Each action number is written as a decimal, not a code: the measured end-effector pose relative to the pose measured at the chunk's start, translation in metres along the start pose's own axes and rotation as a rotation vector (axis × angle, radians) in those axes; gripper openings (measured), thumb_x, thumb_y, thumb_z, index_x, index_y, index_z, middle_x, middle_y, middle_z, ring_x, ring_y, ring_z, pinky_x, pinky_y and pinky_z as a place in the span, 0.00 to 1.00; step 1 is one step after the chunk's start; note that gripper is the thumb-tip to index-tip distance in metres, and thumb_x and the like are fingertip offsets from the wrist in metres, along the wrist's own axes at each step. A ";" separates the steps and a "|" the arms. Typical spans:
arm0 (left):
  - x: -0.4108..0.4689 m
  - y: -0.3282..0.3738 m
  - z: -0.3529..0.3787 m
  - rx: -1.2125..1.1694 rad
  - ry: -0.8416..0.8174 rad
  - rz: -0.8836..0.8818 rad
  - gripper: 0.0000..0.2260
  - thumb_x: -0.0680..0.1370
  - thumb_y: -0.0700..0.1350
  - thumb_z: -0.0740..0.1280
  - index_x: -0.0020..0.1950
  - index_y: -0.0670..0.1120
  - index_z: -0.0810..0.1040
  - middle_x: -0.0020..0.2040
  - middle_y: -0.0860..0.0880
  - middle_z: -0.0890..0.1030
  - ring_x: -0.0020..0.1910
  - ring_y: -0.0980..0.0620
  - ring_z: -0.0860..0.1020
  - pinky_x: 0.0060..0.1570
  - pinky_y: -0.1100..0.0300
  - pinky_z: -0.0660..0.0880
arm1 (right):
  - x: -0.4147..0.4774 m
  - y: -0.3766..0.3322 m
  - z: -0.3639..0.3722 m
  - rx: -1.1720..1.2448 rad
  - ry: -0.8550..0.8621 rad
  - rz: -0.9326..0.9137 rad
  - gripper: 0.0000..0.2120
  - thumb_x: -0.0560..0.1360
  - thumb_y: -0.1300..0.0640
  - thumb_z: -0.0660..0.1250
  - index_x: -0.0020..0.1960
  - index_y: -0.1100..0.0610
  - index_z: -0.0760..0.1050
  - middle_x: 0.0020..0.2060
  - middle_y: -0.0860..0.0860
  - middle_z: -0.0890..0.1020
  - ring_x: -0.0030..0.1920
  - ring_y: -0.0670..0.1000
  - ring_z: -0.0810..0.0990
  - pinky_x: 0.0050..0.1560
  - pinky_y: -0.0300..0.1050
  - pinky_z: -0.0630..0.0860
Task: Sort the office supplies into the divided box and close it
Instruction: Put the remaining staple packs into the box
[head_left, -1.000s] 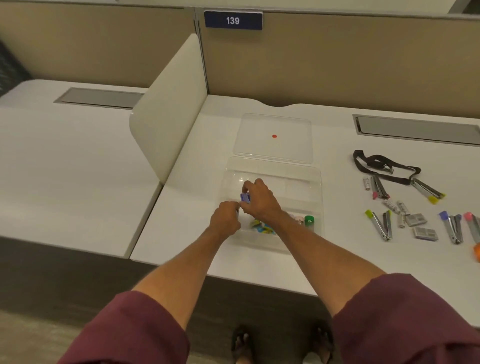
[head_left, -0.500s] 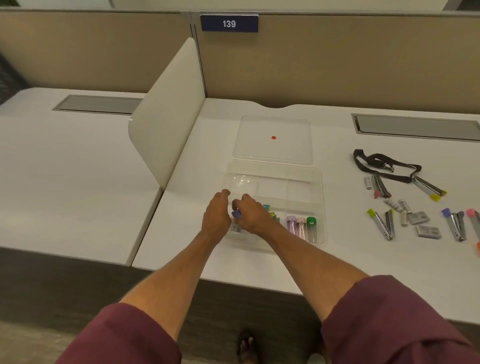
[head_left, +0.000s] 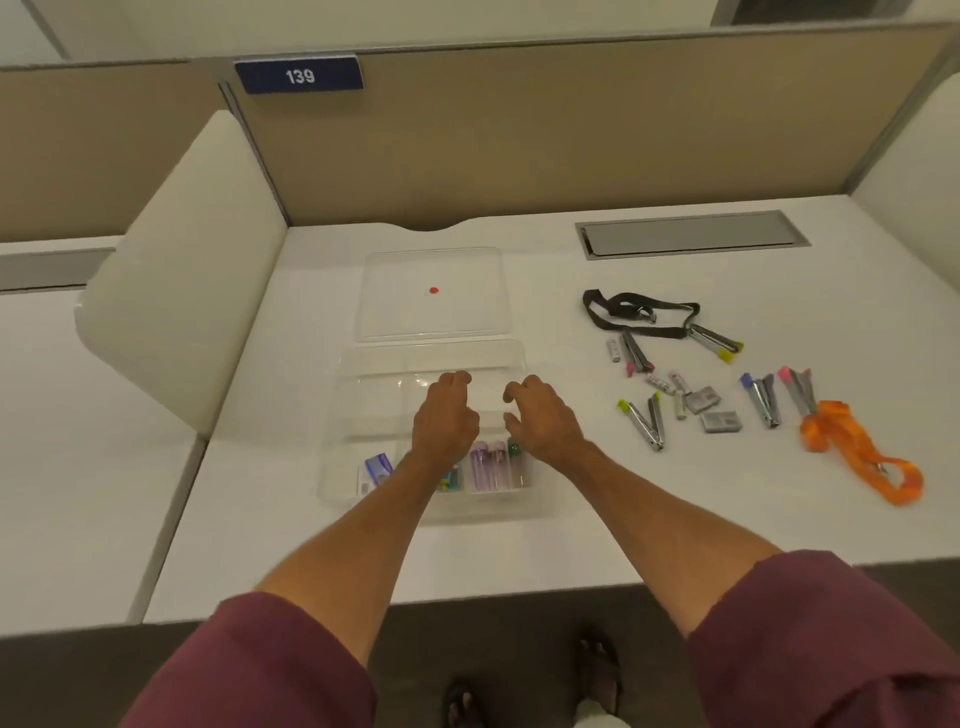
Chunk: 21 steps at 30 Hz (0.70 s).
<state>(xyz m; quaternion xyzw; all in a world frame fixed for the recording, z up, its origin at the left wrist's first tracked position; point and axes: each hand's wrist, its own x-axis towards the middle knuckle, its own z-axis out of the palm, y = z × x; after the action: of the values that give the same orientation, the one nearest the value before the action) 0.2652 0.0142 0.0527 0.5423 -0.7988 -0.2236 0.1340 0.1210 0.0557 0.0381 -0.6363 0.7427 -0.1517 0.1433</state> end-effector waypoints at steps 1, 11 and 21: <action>0.004 0.013 0.007 0.003 -0.008 0.033 0.21 0.77 0.36 0.61 0.71 0.42 0.66 0.69 0.44 0.70 0.67 0.46 0.69 0.61 0.53 0.70 | -0.002 0.017 -0.006 -0.009 0.013 0.025 0.13 0.77 0.57 0.62 0.61 0.58 0.72 0.56 0.55 0.74 0.57 0.56 0.74 0.44 0.45 0.70; 0.043 0.138 0.096 0.062 -0.205 0.275 0.19 0.77 0.38 0.61 0.69 0.42 0.67 0.69 0.45 0.69 0.65 0.45 0.69 0.59 0.49 0.72 | -0.029 0.186 -0.064 -0.107 0.097 0.328 0.10 0.77 0.59 0.62 0.57 0.58 0.75 0.56 0.56 0.75 0.59 0.56 0.74 0.51 0.47 0.73; 0.070 0.222 0.167 0.086 -0.287 0.352 0.17 0.77 0.39 0.63 0.66 0.42 0.70 0.66 0.44 0.72 0.65 0.44 0.70 0.58 0.48 0.75 | -0.037 0.258 -0.076 -0.076 -0.062 0.433 0.17 0.75 0.53 0.68 0.61 0.57 0.72 0.59 0.57 0.72 0.61 0.59 0.71 0.56 0.51 0.74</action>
<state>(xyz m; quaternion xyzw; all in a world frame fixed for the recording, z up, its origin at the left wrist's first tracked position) -0.0164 0.0536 0.0183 0.3623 -0.9007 -0.2374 0.0329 -0.1370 0.1326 0.0033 -0.4712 0.8624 -0.0696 0.1714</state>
